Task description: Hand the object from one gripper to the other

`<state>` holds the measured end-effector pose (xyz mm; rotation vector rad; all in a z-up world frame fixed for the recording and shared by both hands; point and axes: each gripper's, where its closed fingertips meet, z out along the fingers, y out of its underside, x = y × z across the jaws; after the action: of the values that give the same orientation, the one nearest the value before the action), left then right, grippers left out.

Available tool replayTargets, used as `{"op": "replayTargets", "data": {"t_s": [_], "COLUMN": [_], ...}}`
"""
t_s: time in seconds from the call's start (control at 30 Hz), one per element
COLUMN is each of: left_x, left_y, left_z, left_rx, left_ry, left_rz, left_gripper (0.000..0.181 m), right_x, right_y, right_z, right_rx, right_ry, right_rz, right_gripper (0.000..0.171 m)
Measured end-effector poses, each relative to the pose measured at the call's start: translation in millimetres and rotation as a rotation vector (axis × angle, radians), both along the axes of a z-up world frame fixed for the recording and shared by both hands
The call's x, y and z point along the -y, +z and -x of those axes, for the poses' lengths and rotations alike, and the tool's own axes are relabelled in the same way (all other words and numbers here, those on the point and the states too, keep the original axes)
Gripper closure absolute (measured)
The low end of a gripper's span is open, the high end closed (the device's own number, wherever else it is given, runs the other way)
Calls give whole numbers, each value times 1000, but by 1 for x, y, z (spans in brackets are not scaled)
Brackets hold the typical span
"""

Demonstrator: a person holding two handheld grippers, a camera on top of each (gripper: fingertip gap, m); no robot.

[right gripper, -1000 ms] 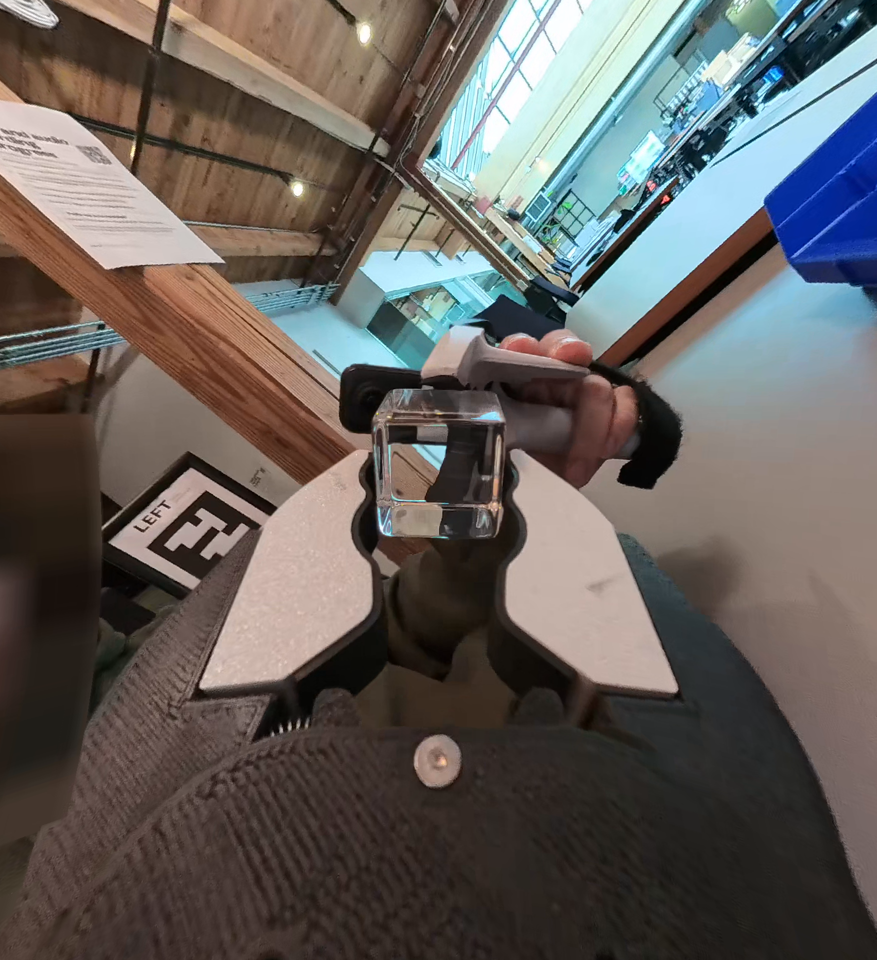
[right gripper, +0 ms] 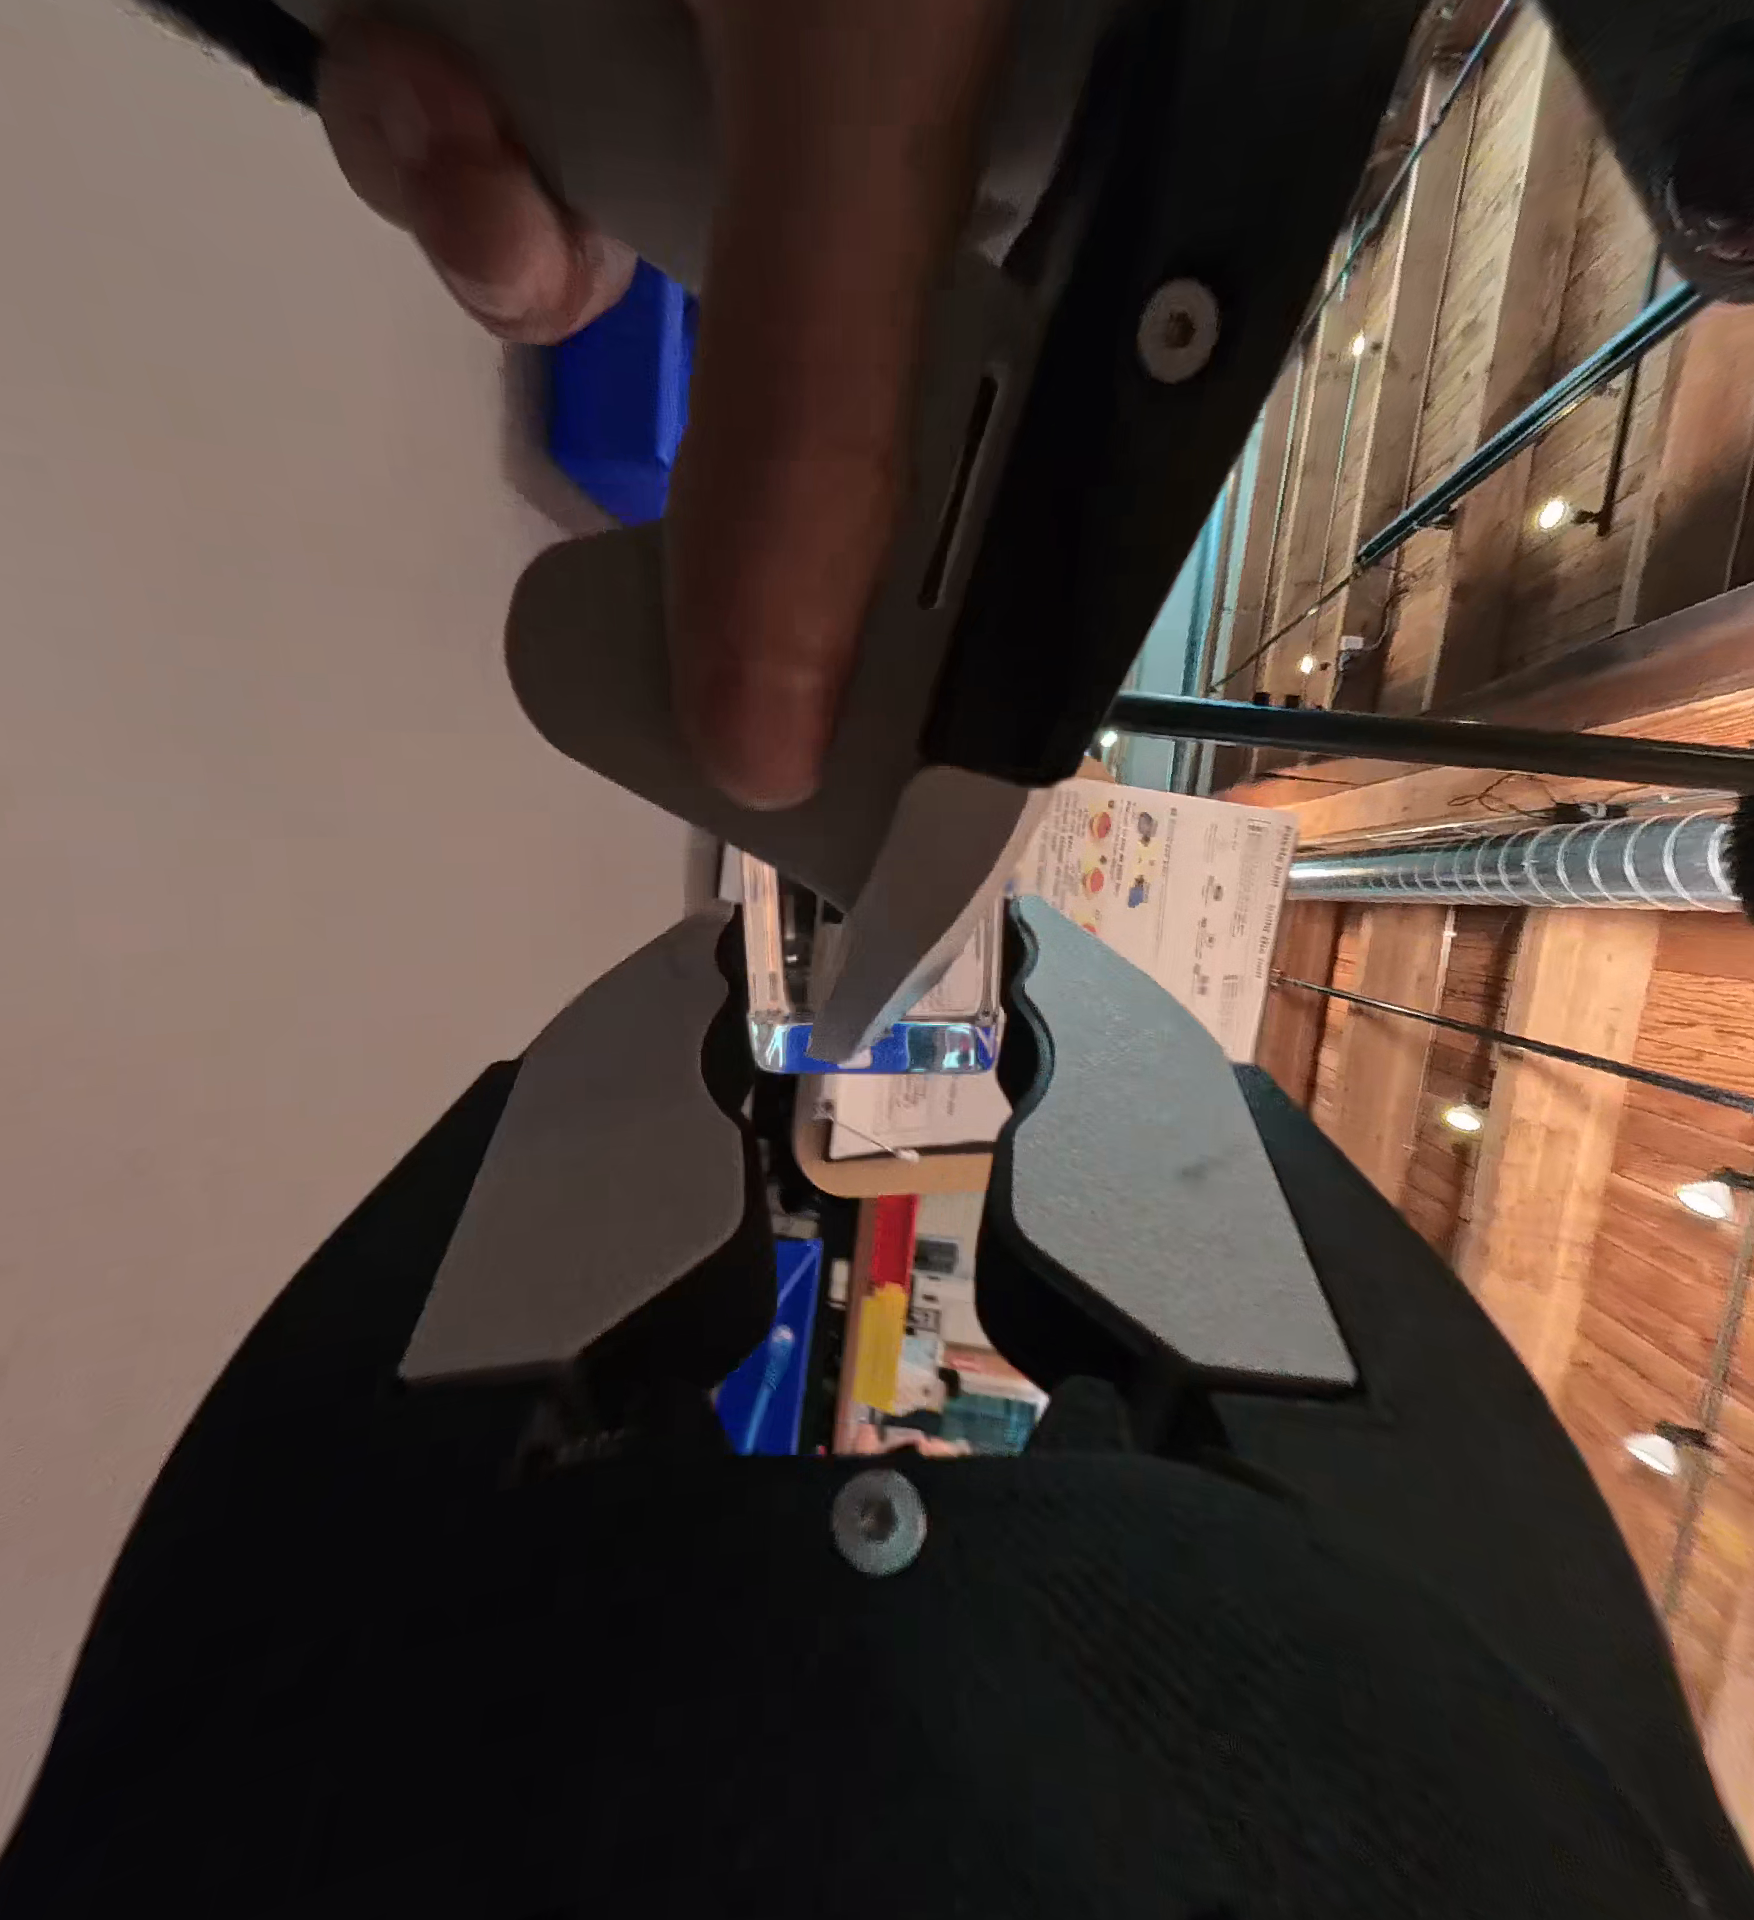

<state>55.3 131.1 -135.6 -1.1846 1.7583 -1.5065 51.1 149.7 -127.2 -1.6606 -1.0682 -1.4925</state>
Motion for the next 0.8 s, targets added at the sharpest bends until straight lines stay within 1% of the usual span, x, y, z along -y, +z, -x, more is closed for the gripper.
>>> {"op": "replayTargets", "data": {"t_s": [0.03, 0.13, 0.27, 0.33, 0.47, 0.5, 0.57, 0.63, 0.67, 0.7, 0.77, 0.8], "left_x": [0, 2, 5, 4, -8, -11, -15, -17, -17, -17, -16, -16], "left_y": [1, 2, 6, 12, 23, 27, 38, 48, 52, 55, 57, 56], "left_z": [0, 2, 10, 13, 18, 19, 24, 31, 35, 39, 44, 45], "left_rx": [25, 74, 81, 132, 217, 259, 352, 456, 512, 568, 655, 685], "left_ry": [-15, -81, -180, -207, -205, -204, -204, -204, -206, -209, -202, -196], "left_rz": [-2, 22, 103, 114, 142, 143, 127, 58, 9, -48, -176, -244], "left_gripper": [134, 135, 136, 136, 136, 136, 136, 136, 136, 136, 136, 136], "right_x": [1, 0, 1, 4, 13, 15, 17, 15, 15, 16, 18, 17], "right_y": [0, 1, 3, 10, 37, 42, 46, 36, 29, 24, 30, 34], "right_z": [0, 4, 15, 22, 30, 30, 30, 32, 37, 46, 56, 55], "right_rx": [10, -54, -258, -406, -747, -860, -1144, -1523, -1744, -1969, -2364, -2513], "right_ry": [-8, 25, 120, 177, 311, 337, 363, 344, 335, 358, 483, 542], "right_rz": [5, -5, -21, -40, -149, -167, -180, -114, -44, 43, 164, 191], "right_gripper": [126, 126, 126, 124, 113, 110, 96, 75, 69, 69, 83, 89]}}
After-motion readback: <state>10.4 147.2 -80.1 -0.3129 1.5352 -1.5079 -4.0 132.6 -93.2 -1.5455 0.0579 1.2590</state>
